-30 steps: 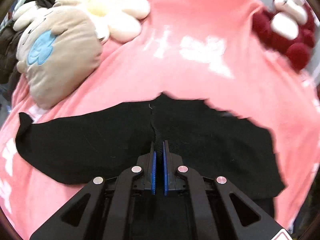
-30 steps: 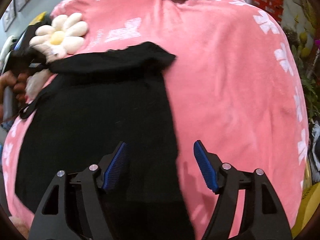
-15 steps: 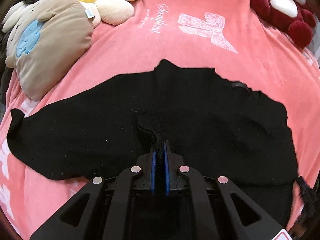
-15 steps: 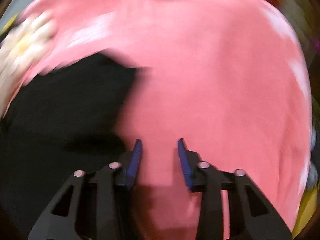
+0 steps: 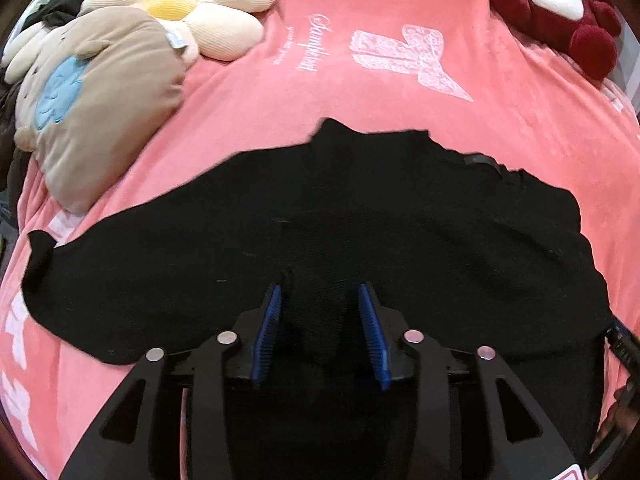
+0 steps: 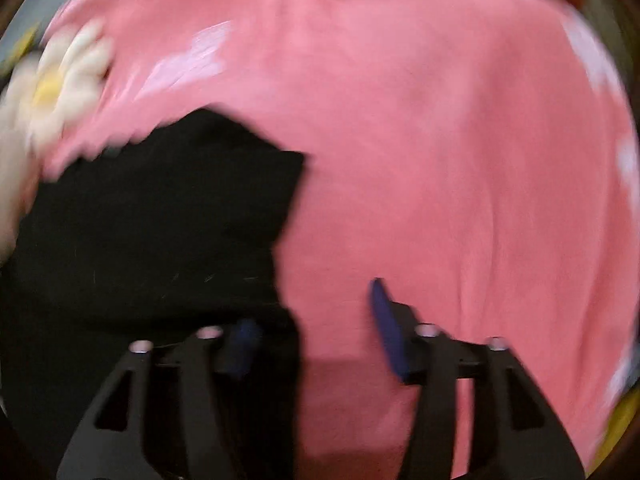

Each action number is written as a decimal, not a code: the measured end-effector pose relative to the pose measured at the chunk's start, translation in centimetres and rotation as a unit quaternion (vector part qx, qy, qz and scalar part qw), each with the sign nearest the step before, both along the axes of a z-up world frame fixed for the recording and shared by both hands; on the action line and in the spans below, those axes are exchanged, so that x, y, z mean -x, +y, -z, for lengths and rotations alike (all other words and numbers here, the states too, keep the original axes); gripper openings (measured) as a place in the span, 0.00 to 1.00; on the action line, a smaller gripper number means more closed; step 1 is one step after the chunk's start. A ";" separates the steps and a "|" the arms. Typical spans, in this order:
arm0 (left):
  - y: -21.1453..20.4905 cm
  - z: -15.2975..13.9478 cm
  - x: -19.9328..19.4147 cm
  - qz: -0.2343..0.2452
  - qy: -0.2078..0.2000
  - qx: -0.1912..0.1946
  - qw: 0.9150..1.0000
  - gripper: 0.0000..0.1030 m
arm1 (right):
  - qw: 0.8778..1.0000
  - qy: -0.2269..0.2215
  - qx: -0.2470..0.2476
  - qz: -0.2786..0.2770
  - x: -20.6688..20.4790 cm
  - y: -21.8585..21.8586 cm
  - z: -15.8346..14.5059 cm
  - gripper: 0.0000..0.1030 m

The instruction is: Fold small clothes

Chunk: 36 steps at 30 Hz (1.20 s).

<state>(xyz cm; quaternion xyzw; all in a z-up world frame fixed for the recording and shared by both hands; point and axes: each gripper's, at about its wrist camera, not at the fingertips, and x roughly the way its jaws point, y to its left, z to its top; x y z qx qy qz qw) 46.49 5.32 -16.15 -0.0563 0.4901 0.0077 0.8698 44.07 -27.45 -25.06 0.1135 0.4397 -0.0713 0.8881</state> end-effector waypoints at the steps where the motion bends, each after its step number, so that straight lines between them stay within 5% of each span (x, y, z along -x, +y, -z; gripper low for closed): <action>1: 1.1 -0.4 0.5 -0.005 -0.008 0.019 1.000 0.46 | 1.000 -0.005 0.018 -0.006 0.7 0.5 -0.4 0.56; 4: 5.4 -1.3 2.9 -0.034 -0.027 0.067 0.997 0.65 | 0.996 -0.019 0.080 -0.020 4.1 2.7 -1.5 0.56; 8: 13.1 -0.8 5.5 -0.110 -0.023 0.108 0.988 0.66 | 0.996 -0.029 0.065 -0.051 9.8 3.8 -2.3 0.57; 11: 19.5 0.4 6.8 -0.191 -0.010 0.126 0.973 0.66 | 0.996 -0.028 0.054 -0.070 14.1 5.3 -2.7 0.57; 14: 25.8 2.4 7.4 -0.282 0.004 0.160 0.946 0.66 | 0.995 -0.016 0.039 -0.092 18.1 7.6 -3.0 0.57; 17: 30.6 4.1 7.8 -0.373 0.017 0.156 0.915 0.66 | 0.994 -0.008 0.031 -0.103 20.4 9.2 -3.2 0.57; 19: 32.3 4.8 7.4 -0.390 0.020 0.165 0.905 0.66 | 0.994 0.002 0.018 -0.107 21.3 10.0 -3.4 0.58; 20: 32.8 5.1 7.1 -0.391 0.024 0.167 0.905 0.66 | 0.994 0.004 0.016 -0.105 21.6 10.3 -3.4 0.58; 23: 32.8 5.1 5.5 -0.368 0.032 0.124 0.921 0.64 | 0.995 0.008 0.012 -0.102 22.3 11.0 -3.4 0.59; 24: 32.6 5.1 4.8 -0.357 0.039 0.097 0.928 0.41 | 0.995 0.010 0.008 -0.100 22.5 11.1 -3.3 0.59; 25: 32.5 5.2 4.2 -0.334 0.041 0.077 0.938 0.02 | 0.995 0.012 0.005 -0.100 22.5 11.2 -3.3 0.59; 27: 32.5 5.7 4.0 -0.319 0.050 0.081 0.943 0.02 | 0.995 0.011 -0.002 -0.095 22.5 11.1 -3.4 0.59; 30: 30.9 2.3 4.1 -0.310 -0.012 0.067 0.948 0.02 | 0.996 0.007 -0.004 -0.093 22.7 11.0 -3.5 0.59; 34: 21.2 -7.3 4.1 -0.174 -0.126 0.035 0.976 0.02 | 0.996 0.004 -0.018 -0.086 22.6 10.0 -3.4 0.59; 36: 15.4 -11.6 4.3 -0.101 -0.165 0.057 0.979 0.02 | 0.997 0.001 -0.029 -0.076 22.6 9.3 -3.3 0.60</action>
